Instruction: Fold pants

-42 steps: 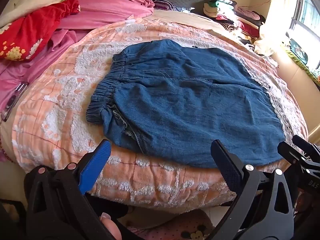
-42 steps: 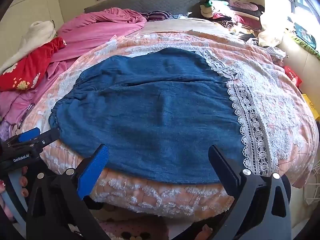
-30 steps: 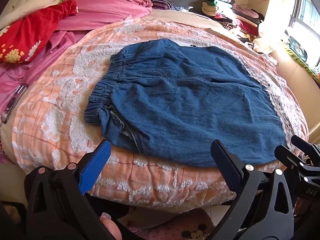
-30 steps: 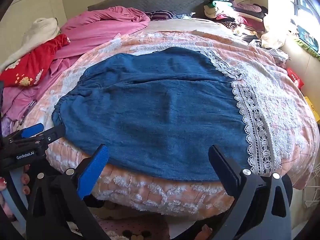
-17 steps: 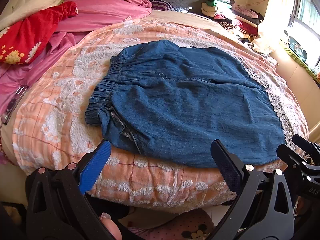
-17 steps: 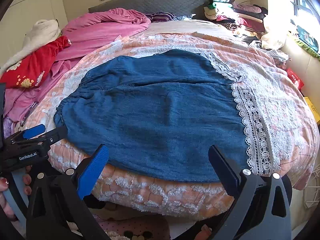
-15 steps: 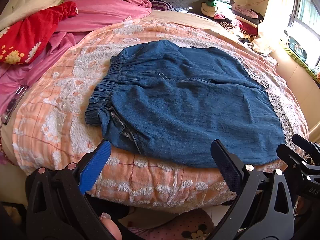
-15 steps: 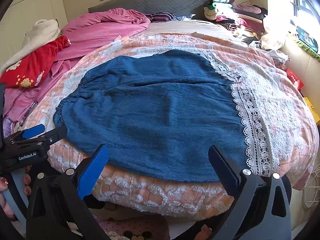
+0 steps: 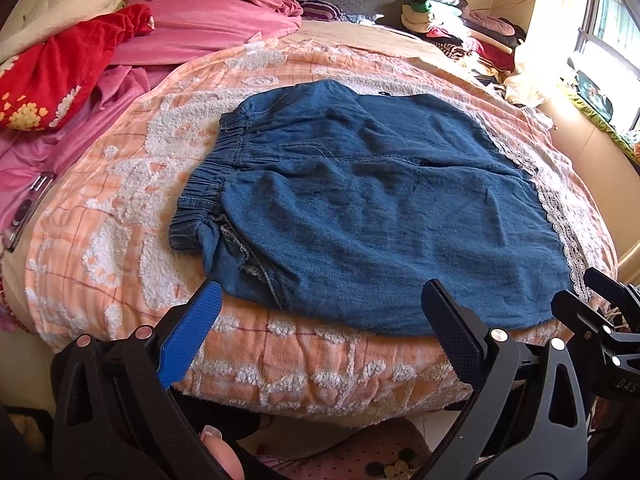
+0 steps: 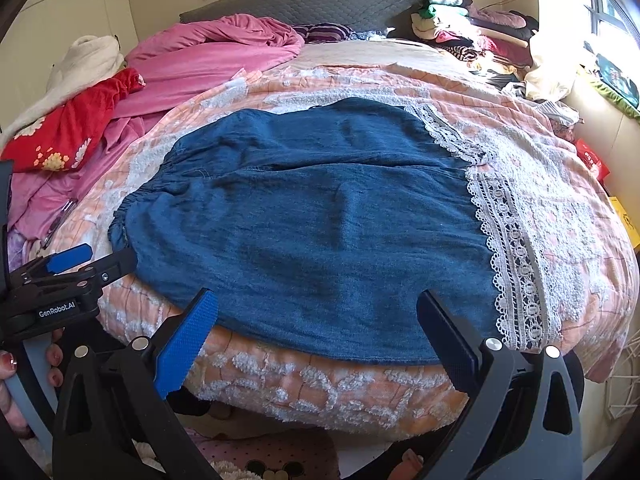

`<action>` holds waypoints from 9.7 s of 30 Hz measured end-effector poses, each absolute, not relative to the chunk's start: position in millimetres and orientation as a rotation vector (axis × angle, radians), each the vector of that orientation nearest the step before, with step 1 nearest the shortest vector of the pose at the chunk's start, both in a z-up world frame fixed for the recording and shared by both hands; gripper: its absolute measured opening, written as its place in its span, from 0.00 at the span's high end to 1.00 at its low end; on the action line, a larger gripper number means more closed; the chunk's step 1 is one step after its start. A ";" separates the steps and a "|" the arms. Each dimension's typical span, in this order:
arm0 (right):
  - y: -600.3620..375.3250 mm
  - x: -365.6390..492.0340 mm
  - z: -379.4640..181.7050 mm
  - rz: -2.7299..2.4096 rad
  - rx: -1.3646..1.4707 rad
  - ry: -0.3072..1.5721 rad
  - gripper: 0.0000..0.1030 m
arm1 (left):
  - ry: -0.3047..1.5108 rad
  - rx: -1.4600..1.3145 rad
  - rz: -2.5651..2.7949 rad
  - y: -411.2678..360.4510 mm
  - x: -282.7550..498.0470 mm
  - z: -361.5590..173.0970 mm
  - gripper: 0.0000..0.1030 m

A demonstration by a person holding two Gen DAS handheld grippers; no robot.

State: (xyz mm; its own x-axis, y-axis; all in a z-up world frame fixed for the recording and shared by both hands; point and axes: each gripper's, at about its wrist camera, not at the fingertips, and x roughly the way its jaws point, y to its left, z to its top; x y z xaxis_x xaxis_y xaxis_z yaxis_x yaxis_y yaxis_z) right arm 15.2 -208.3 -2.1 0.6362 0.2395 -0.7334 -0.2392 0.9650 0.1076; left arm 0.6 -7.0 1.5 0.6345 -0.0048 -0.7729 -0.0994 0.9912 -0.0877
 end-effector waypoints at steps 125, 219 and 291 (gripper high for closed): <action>-95.8 114.9 11.8 0.974 -0.191 0.803 0.91 | 0.739 -0.081 -0.049 87.9 70.1 14.1 0.70; -213.5 149.1 11.3 0.423 -0.007 0.820 0.34 | 0.958 -0.131 -0.411 -64.2 69.7 -17.6 0.57; -378.9 43.1 -24.7 0.131 0.543 0.890 0.92 | 0.902 0.026 -0.524 -100.6 66.4 -38.6 0.98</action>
